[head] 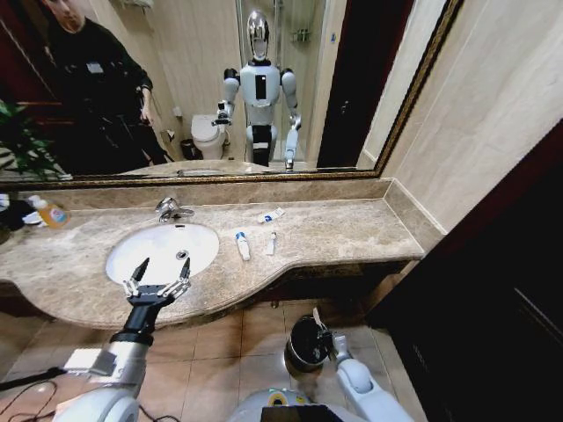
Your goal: Pick up the trash from the sink and place it in the trash bin.
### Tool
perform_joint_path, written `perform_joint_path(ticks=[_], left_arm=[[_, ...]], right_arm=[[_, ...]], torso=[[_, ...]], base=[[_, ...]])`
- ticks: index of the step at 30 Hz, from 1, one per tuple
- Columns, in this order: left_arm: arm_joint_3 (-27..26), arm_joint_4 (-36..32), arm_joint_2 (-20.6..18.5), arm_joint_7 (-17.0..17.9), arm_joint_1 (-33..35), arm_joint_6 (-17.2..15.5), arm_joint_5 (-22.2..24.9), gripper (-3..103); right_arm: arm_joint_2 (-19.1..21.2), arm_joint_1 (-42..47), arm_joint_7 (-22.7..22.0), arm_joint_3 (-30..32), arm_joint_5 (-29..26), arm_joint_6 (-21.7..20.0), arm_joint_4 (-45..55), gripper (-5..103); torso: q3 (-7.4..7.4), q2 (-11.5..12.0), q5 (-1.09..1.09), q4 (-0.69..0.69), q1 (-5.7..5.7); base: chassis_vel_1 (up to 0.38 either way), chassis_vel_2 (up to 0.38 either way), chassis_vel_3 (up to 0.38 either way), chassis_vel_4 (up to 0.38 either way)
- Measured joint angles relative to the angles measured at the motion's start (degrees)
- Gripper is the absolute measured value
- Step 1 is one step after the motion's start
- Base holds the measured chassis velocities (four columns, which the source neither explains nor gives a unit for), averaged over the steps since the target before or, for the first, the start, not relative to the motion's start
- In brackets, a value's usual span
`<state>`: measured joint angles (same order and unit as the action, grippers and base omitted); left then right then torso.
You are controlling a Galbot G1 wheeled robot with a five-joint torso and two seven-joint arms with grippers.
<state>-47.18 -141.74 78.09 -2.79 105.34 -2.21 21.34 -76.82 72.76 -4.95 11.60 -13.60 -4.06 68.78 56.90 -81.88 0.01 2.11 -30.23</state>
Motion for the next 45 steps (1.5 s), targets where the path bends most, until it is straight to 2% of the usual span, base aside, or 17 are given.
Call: perform_joint_path(ticks=[5, 8, 10, 13, 14, 16, 19, 23, 25, 27, 30, 31, 33, 34, 37, 42, 45], left_arm=[[0.0, 0.0, 0.0, 0.0, 0.0, 0.0, 0.0, 100], [0.0, 0.0, 0.0, 0.0, 0.0, 0.0, 0.0, 100], [0.0, 0.0, 0.0, 0.0, 0.0, 0.0, 0.0, 100], [0.0, 0.0, 0.0, 0.0, 0.0, 0.0, 0.0, 100], [0.0, 0.0, 0.0, 0.0, 0.0, 0.0, 0.0, 100], [0.0, 0.0, 0.0, 0.0, 0.0, 0.0, 0.0, 100], [0.0, 0.0, 0.0, 0.0, 0.0, 0.0, 0.0, 100], [0.0, 0.0, 0.0, 0.0, 0.0, 0.0, 0.0, 100], [0.0, 0.0, 0.0, 0.0, 0.0, 0.0, 0.0, 100], [0.0, 0.0, 0.0, 0.0, 0.0, 0.0, 0.0, 100], [0.0, 0.0, 0.0, 0.0, 0.0, 0.0, 0.0, 100], [0.0, 0.0, 0.0, 0.0, 0.0, 0.0, 0.0, 100], [0.0, 0.0, 0.0, 0.0, 0.0, 0.0, 0.0, 100], [0.0, 0.0, 0.0, 0.0, 0.0, 0.0, 0.0, 100], [0.0, 0.0, 0.0, 0.0, 0.0, 0.0, 0.0, 100], [0.0, 0.0, 0.0, 0.0, 0.0, 0.0, 0.0, 100], [0.0, 0.0, 0.0, 0.0, 0.0, 0.0, 0.0, 100]], right_arm=[[-3.4, -2.9, 1.5, 0.9, 3.2, 3.7, -7.3, 0], [-4.3, -4.1, 1.7, 1.1, 3.6, 4.0, -8.8, -3], [-4.7, -4.7, 1.7, 1.2, 3.9, 4.4, -9.6, 2], [-5.5, -5.4, 1.4, 1.2, 4.4, 4.9, -10.5, 18], [-5.5, -5.4, 1.4, 1.2, 4.4, 4.9, -10.5, 18], [-5.7, -5.5, 1.0, 1.1, 4.6, 5.0, -10.6, 29], [-5.7, -5.4, 0.8, 1.1, 4.7, 5.0, -10.5, 35], [-5.4, -5.4, 0.6, 1.4, 4.7, 5.1, -10.2, 57], [-5.3, -5.4, 0.5, 1.5, 4.7, 5.1, -10.0, 57], [-5.0, -5.2, 0.3, 1.6, 4.6, 5.1, -9.5, 68], [-4.8, -4.8, 0.2, 1.7, 4.4, 5.0, -8.8, 73], [-4.6, -4.4, 0.1, 1.7, 4.3, 5.0, -8.2, 84], [-4.6, -4.1, 0.0, 1.7, 4.3, 5.0, -7.8, 84], [-4.6, -3.6, -0.1, 1.8, 4.1, 4.9, -7.2, 94], [-4.3, -2.5, -0.3, 1.8, 3.9, 4.6, -5.5, 99], [-3.0, -0.2, -0.8, 1.7, 3.6, 4.5, -1.2, 100], [0.9, 4.7, 1.1, 2.3, 2.7, 4.3, 8.8, 100]], torso=[[0.0, 0.0, -0.01, 0.0, 0.0], [0.0, 0.0, -0.01, 0.0, 0.0], [0.0, 0.0, 0.0, 0.01, 0.0], [0.0, 0.0, 0.0, 0.0, 0.0], [0.0, 0.0, 0.0, 0.0, 0.0], [0.0, 0.0, -0.01, 0.0, 0.0], [0.0, 0.0, 0.0, 0.0, 0.0], [0.0, 0.0, 0.0, 0.0, 0.0], [0.0, 0.0, 0.0, 0.0, 0.0], [0.0, 0.0, 0.0, 0.0, 0.0], [0.0, 0.0, 0.0, 0.0, 0.0], [0.0, 0.0, 0.0, 0.0, 0.0], [0.0, 0.0, 0.0, 0.0, 0.0], [0.0, 0.0, -0.01, 0.0, 0.0], [0.0, 0.0, -0.01, 0.0, 0.0], [0.0, 0.0, -0.02, 0.0, 0.0], [0.0, 0.0, -0.02, 0.0, 0.0]], base=[[0.0, 0.0, 0.0, 0.0], [0.0, 0.0, 0.0, 0.0], [0.0, 0.0, 0.0, 0.0], [0.0, 0.0, 0.0, 0.0], [0.0, 0.0, 0.0, 0.0], [0.0, 0.0, 0.0, 0.0], [0.0, 0.0, 0.0, 0.0], [0.0, 0.0, 0.0, 0.0], [0.0, 0.0, 0.0, 0.0], [0.0, 0.0, 0.0, 0.0], [0.0, 0.0, 0.0, 0.0], [0.0, 0.0, 0.0, 0.0], [0.0, 0.0, 0.0, 0.0], [0.0, 0.0, 0.0, 0.0], [0.0, 0.0, 0.0, 0.0], [0.0, 0.0, 0.0, 0.0], [0.0, 0.0, 0.0, 0.0]])
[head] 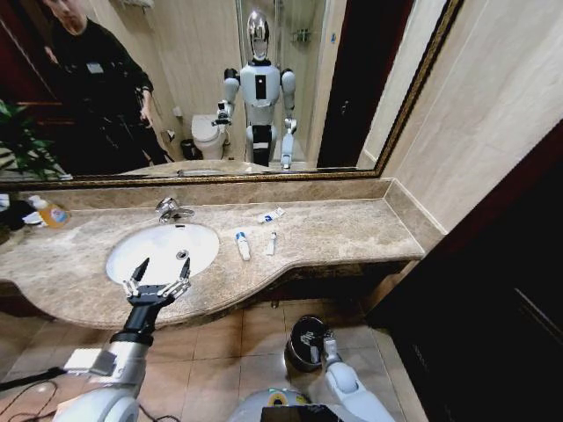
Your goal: Pick up the trash from the sink and place it in the trash bin.
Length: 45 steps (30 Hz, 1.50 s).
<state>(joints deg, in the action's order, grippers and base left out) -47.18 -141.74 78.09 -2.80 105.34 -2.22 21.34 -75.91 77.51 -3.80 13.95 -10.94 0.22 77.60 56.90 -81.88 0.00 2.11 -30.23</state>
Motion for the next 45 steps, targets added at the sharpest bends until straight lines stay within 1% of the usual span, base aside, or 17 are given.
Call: perform_joint_path(ticks=[6, 9, 10, 13, 16, 18, 21, 22, 26, 31, 33, 36, 38, 39, 41, 44, 45], left_arm=[[0.0, 0.0, 0.0, 0.0, 0.0, 0.0, 0.0, 100], [0.0, 0.0, 0.0, 0.0, 0.0, 0.0, 0.0, 100], [0.0, 0.0, 0.0, 0.0, 0.0, 0.0, 0.0, 100], [0.0, 0.0, 0.0, 0.0, 0.0, 0.0, 0.0, 100], [0.0, 0.0, 0.0, 0.0, 0.0, 0.0, 0.0, 100], [0.0, 0.0, 0.0, 0.0, 0.0, 0.0, 0.0, 100], [0.0, 0.0, 0.0, 0.0, 0.0, 0.0, 0.0, 100], [0.0, 0.0, 0.0, 0.0, 0.0, 0.0, 0.0, 100], [0.0, 0.0, 0.0, 0.0, 0.0, 0.0, 0.0, 100], [0.0, 0.0, 0.0, 0.0, 0.0, 0.0, 0.0, 100], [0.0, 0.0, 0.0, 0.0, 0.0, 0.0, 0.0, 100], [0.0, 0.0, 0.0, 0.0, 0.0, 0.0, 0.0, 100], [0.0, 0.0, 0.0, 0.0, 0.0, 0.0, 0.0, 100], [0.0, 0.0, 0.0, 0.0, 0.0, 0.0, 0.0, 100], [0.0, 0.0, 0.0, 0.0, 0.0, 0.0, 0.0, 100], [0.0, 0.0, 0.0, 0.0, 0.0, 0.0, 0.0, 100], [0.0, 0.0, 0.0, 0.0, 0.0, 0.0, 0.0, 100]], right_arm=[[4.6, 5.6, 2.4, 2.5, -0.9, 2.6, 12.5, 100], [5.0, 8.8, 3.6, 6.5, -2.5, -0.2, 21.3, 100], [5.0, 8.8, 3.6, 6.5, -2.5, -0.2, 21.3, 100], [5.9, 11.2, 1.0, 8.9, -5.6, -2.6, 31.9, 100], [6.2, 11.6, -1.2, 9.3, -6.6, -3.5, 37.2, 100], [6.2, 10.9, -4.5, 8.0, -7.3, -5.7, 41.8, 100], [6.1, 9.2, -6.9, 5.7, -7.6, -8.3, 44.5, 100], [6.1, 9.2, -6.9, 5.7, -7.6, -8.3, 44.5, 100], [6.5, 0.6, -8.0, 0.4, -9.2, -13.4, 42.9, 100], [7.9, -7.1, -6.8, -1.4, -12.3, -14.1, 38.4, 100], [9.4, -12.7, -6.0, -2.9, -15.8, -15.2, 35.7, 100], [9.9, -16.0, -5.4, -4.5, -17.8, -15.4, 33.8, 100], [10.4, -20.4, -1.9, -7.1, -20.8, -15.4, 30.4, 100], [10.4, -20.4, -1.9, -7.1, -20.8, -15.4, 30.4, 100], [10.6, -23.5, 3.2, -9.7, -22.8, -15.0, 27.2, 100], [10.3, -25.1, 4.5, -11.2, -23.0, -14.9, 25.7, 100], [9.6, -26.1, 3.6, -12.6, -23.0, -15.3, 25.1, 100]], torso=[[0.0, 0.0, -0.01, 0.01, 0.01], [0.0, 0.0, 0.0, 0.0, 0.0], [0.0, 0.0, 0.0, 0.0, 0.0], [0.0, 0.0, 0.0, 0.0, 0.01], [0.0, 0.0, 0.0, 0.0, 0.01], [0.0, 0.0, 0.0, 0.0, 0.0], [0.0, 0.0, 0.0, 0.0, 0.0], [0.0, 0.0, 0.0, 0.0, 0.0], [0.0, 0.0, 0.0, 0.0, 0.0], [0.01, 0.0, 0.0, 0.01, -0.01], [0.01, 0.0, 0.01, 0.0, -0.01], [0.01, 0.0, 0.01, 0.01, -0.01], [0.01, 0.0, 0.0, 0.02, -0.01], [0.01, 0.0, 0.0, 0.02, -0.01], [0.01, 0.0, 0.01, 0.01, -0.01], [0.01, 0.0, 0.01, 0.01, -0.01], [0.01, 0.0, 0.01, 0.0, -0.01]], base=[[0.0, 0.0, 0.0, 0.0], [0.0, 0.0, 0.0, 0.0], [0.0, 0.0, 0.0, 0.0], [0.0, 0.0, 0.0, 0.0], [0.0, 0.0, 0.0, 0.0], [0.0, 0.0, 0.0, 0.0], [0.0, 0.0, 0.0, 0.0], [0.0, 0.0, 0.0, 0.0], [0.0, 0.0, 0.0, 0.0], [0.0, 0.0, 0.0, 0.0], [0.0, 0.0, 0.0, 0.0], [0.0, 0.0, 0.0, 0.0], [0.0, 0.0, 0.0, 0.0], [0.0, 0.0, 0.0, 0.0], [0.0, 0.0, 0.0, 0.0], [0.0, 0.0, 0.0, 0.0], [0.0, 0.0, 0.0, 0.0]])
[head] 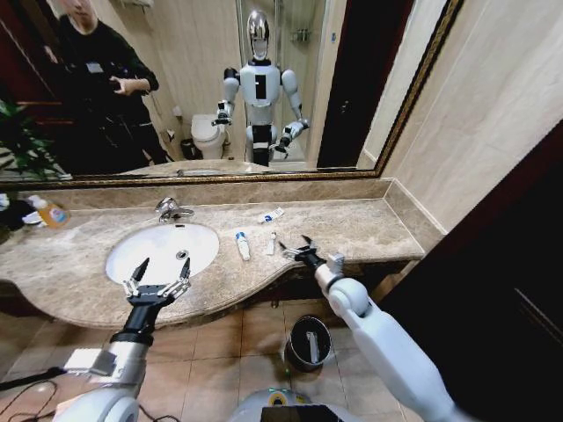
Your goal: Pick up the trash from the sink and place it in the trash bin.
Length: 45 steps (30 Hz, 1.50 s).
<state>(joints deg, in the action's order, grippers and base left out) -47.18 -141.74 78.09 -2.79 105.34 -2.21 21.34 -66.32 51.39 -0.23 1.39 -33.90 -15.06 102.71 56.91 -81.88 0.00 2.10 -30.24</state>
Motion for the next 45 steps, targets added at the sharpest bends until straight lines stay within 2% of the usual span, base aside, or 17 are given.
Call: perform_joint_path(ticks=[1, 2, 3, 4, 5, 9, 13, 19, 28, 29, 31, 33, 36, 37, 40, 42, 45], left_arm=[[0.0, 0.0, 0.0, 0.0, 0.0, 0.0, 0.0, 100], [0.0, 0.0, 0.0, 0.0, 0.0, 0.0, 0.0, 100], [0.0, 0.0, 0.0, 0.0, 0.0, 0.0, 0.0, 100], [0.0, 0.0, 0.0, 0.0, 0.0, 0.0, 0.0, 100], [0.0, 0.0, 0.0, 0.0, 0.0, 0.0, 0.0, 100], [0.0, 0.0, 0.0, 0.0, 0.0, 0.0, 0.0, 100], [0.0, 0.0, 0.0, 0.0, 0.0, 0.0, 0.0, 100], [0.0, 0.0, 0.0, 0.0, 0.0, 0.0, 0.0, 100], [0.0, 0.0, 0.0, 0.0, 0.0, 0.0, 0.0, 100], [0.0, 0.0, 0.0, 0.0, 0.0, 0.0, 0.0, 100], [0.0, 0.0, 0.0, 0.0, 0.0, 0.0, 0.0, 100], [0.0, 0.0, 0.0, 0.0, 0.0, 0.0, 0.0, 100], [0.0, 0.0, 0.0, 0.0, 0.0, 0.0, 0.0, 100], [0.0, 0.0, 0.0, 0.0, 0.0, 0.0, 0.0, 100], [0.0, 0.0, 0.0, 0.0, 0.0, 0.0, 0.0, 100], [0.0, 0.0, 0.0, 0.0, 0.0, 0.0, 0.0, 100], [0.0, 0.0, 0.0, 0.0, 0.0, 0.0, 0.0, 100]], right_arm=[[-1.6, -1.4, -4.4, -1.8, -0.3, -1.8, -0.3, 100], [-1.6, -1.4, -4.4, -1.8, -0.3, -1.8, -0.3, 100], [-3.4, -2.9, -9.3, -3.6, -1.3, -3.7, -0.6, 100], [-4.0, -3.3, -10.6, -4.0, -1.5, -4.1, -0.8, 100], [-6.0, -4.7, -13.7, -5.4, -1.2, -4.7, -2.1, 100], [-9.1, -7.2, -15.4, -7.2, 2.1, -4.5, -6.2, 100], [-10.5, -8.4, -16.4, -7.6, 4.0, -3.8, -9.7, 100], [-12.0, -9.4, -17.3, -7.2, 5.2, -3.1, -13.6, 100], [-12.1, -8.7, -18.0, -7.2, 6.5, -2.7, -14.9, 101], [-12.1, -8.4, -18.4, -7.4, 7.2, -2.7, -15.0, 95], [-12.2, -8.3, -18.5, -7.4, 7.5, -2.7, -15.1, 95], [-12.5, -7.8, -18.4, -7.6, 8.6, -2.1, -15.4, 85], [-12.6, -7.5, -18.4, -7.7, 9.0, -1.8, -15.6, 80], [-13.0, -7.4, -18.3, -7.8, 9.4, -1.4, -15.9, 69], [-13.2, -7.4, -18.3, -7.9, 9.5, -0.8, -16.2, 64], [-13.3, -7.4, -18.3, -8.2, 9.5, -0.3, -16.5, 52], [-13.4, -7.5, -18.2, -8.3, 9.5, -0.1, -16.7, 41]], torso=[[0.0, 0.0, 0.0, 0.0, 0.0], [0.0, 0.0, 0.0, 0.0, 0.0], [0.0, 0.0, 0.01, 0.0, 0.0], [-0.01, 0.0, 0.01, 0.01, 0.0], [-0.01, 0.0, 0.0, 0.02, 0.0], [-0.01, 0.0, 0.01, 0.02, 0.0], [-0.01, 0.0, 0.02, 0.01, 0.0], [-0.01, 0.0, 0.01, 0.01, 0.0], [-0.01, 0.0, 0.0, 0.0, 0.01], [-0.01, 0.0, 0.0, 0.01, 0.01], [-0.01, 0.0, 0.0, 0.01, 0.01], [-0.01, 0.0, 0.0, 0.01, 0.01], [-0.01, 0.0, 0.0, 0.0, 0.01], [-0.01, 0.0, 0.0, 0.01, 0.01], [-0.01, 0.0, 0.0, 0.01, 0.01], [-0.01, 0.0, 0.0, 0.01, 0.01], [-0.01, 0.0, 0.0, 0.01, 0.01]], base=[[0.0, 0.0, 0.0, 0.0], [0.0, 0.0, 0.0, 0.0], [0.0, 0.0, 0.0, 0.0], [0.0, 0.0, 0.0, 0.0], [0.0, 0.0, 0.0, 0.0], [0.0, 0.0, 0.0, 0.0], [0.0, 0.0, 0.0, 0.0], [0.0, 0.0, 0.0, 0.0], [0.0, 0.0, 0.0, 0.0], [0.0, 0.0, 0.0, 0.0], [0.0, 0.0, 0.0, 0.0], [0.0, 0.0, 0.0, 0.0], [0.0, 0.0, 0.0, 0.0], [0.0, 0.0, 0.0, 0.0], [0.0, 0.0, 0.0, 0.0], [0.0, 0.0, 0.0, 0.0], [0.0, 0.0, 0.0, 0.0]])
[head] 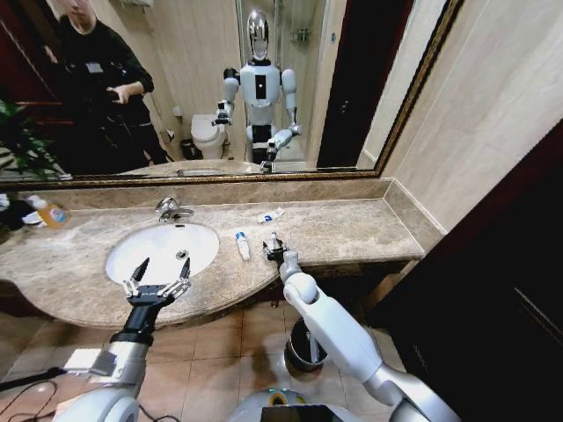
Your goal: Pick up the trash from the sink and place it in the trash bin.
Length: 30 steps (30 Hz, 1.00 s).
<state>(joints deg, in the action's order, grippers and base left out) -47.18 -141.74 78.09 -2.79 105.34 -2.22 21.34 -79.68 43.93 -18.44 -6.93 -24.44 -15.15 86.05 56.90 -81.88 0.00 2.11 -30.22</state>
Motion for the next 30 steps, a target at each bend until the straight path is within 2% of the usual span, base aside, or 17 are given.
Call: perform_joint_path(ticks=[2, 4, 6, 7, 9, 12, 21, 23, 27, 30], left_arm=[[0.0, 0.0, 0.0, 0.0, 0.0, 0.0, 0.0, 100], [0.0, 0.0, 0.0, 0.0, 0.0, 0.0, 0.0, 100], [0.0, 0.0, 0.0, 0.0, 0.0, 0.0, 0.0, 100], [0.0, 0.0, 0.0, 0.0, 0.0, 0.0, 0.0, 100], [0.0, 0.0, 0.0, 0.0, 0.0, 0.0, 0.0, 100], [0.0, 0.0, 0.0, 0.0, 0.0, 0.0, 0.0, 100], [0.0, 0.0, 0.0, 0.0, 0.0, 0.0, 0.0, 100], [0.0, 0.0, 0.0, 0.0, 0.0, 0.0, 0.0, 100], [0.0, 0.0, 0.0, 0.0, 0.0, 0.0, 0.0, 100], [0.0, 0.0, 0.0, 0.0, 0.0, 0.0, 0.0, 100]], right_arm=[[0.0, 0.0, 0.0, 0.0, 0.0, 0.3, -0.2, 31], [0.0, 0.0, 0.0, 0.0, 0.0, 0.3, -0.2, 31], [0.4, 0.1, 0.1, 0.0, -0.1, 0.3, 0.5, 20], [0.4, 0.1, 0.1, 0.0, -0.1, 0.3, 0.5, 20], [1.3, 0.6, 0.2, 0.1, -0.4, 0.3, 2.3, 11], [3.0, 1.4, 0.1, 0.3, -0.8, 0.1, 5.4, 5], [11.1, 8.0, 0.1, 3.3, -1.6, 0.5, 17.7, 5], [14.5, 12.1, 0.3, 5.2, -2.9, 0.4, 23.5, 5], [17.6, 16.8, 0.2, 7.8, -4.3, 0.2, 29.2, 5], [21.0, 25.2, -0.7, 11.6, -4.9, 0.4, 36.1, 5]], torso=[[0.0, 0.0, 0.0, 0.0, 0.0], [0.0, 0.0, 0.0, 0.0, 0.0], [0.0, 0.0, -0.01, 0.0, 0.0], [0.0, 0.0, -0.01, 0.0, 0.0], [0.0, 0.0, -0.01, 0.0, 0.0], [0.0, 0.0, -0.01, 0.0, 0.0], [0.0, 0.0, -0.02, 0.0, 0.0], [0.0, 0.0, -0.01, -0.01, 0.0], [0.0, 0.0, -0.02, 0.0, 0.0], [0.0, 0.0, -0.02, 0.0, 0.0]], base=[[0.0, 0.0, 0.0, 0.0], [0.0, 0.0, 0.0, 0.0], [0.0, 0.0, 0.0, 0.0], [0.0, 0.0, 0.0, 0.0], [0.0, 0.0, 0.0, 0.0], [0.0, 0.0, 0.0, 0.0], [0.0, 0.0, 0.0, 0.0], [0.0, 0.0, 0.0, 0.0], [0.0, 0.0, 0.0, 0.0], [0.0, 0.0, 0.0, 0.0]])
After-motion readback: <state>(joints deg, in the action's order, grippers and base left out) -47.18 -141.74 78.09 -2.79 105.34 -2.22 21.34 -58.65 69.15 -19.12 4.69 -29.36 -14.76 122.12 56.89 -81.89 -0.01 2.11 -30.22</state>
